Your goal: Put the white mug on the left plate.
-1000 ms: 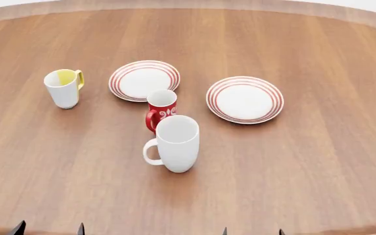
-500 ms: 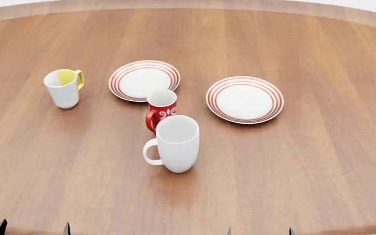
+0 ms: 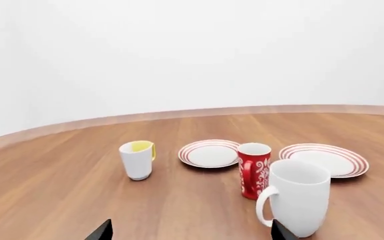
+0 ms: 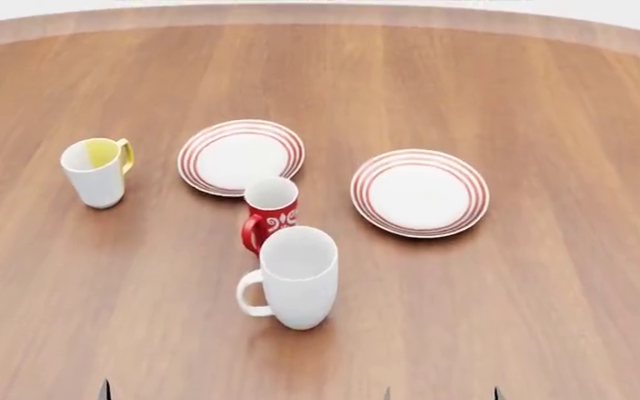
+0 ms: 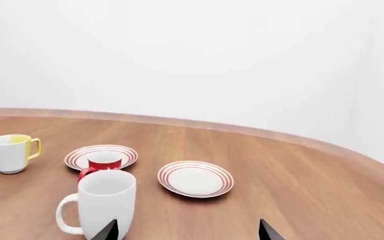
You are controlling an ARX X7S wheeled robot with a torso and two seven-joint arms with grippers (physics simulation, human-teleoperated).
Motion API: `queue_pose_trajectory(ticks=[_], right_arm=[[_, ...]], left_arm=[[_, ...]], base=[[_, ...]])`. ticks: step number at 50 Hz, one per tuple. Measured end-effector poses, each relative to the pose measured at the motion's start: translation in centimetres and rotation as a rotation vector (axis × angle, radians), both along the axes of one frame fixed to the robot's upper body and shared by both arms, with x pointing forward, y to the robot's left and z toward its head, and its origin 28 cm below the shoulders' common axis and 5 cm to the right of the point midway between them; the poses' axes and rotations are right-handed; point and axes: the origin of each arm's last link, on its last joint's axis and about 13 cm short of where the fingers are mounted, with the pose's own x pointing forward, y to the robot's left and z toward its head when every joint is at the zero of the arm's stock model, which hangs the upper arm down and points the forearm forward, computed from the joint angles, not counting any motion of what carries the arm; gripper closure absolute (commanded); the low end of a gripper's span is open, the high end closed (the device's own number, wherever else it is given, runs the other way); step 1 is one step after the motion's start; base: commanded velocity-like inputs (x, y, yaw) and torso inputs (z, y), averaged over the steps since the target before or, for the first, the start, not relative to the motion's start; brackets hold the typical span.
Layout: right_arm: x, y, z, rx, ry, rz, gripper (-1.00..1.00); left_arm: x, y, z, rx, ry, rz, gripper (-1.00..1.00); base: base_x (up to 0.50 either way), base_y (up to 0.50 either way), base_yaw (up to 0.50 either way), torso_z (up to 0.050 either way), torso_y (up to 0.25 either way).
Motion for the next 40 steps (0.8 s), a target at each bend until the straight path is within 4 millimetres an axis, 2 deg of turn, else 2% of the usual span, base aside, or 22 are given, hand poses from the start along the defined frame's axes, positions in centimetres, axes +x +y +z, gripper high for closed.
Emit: queue_pose_trajectory(ticks=[19,40], right_arm=[[0.13,0.05,-0.11,0.002,0.002,0.004,-1.0],[0.22,0.01,-0.24,0.004,0.001,0.001,-1.0]], left_arm=[[0.13,-0.04,-0.21,0.01,0.004,0.0,-1.0],[0.09,-0.06,-0.28,0.017,0.004,-0.001,-1.0]], base=[[0.25,0.0,0.0,0.0,0.0],[0.35,0.0,0.0,0.0,0.0]])
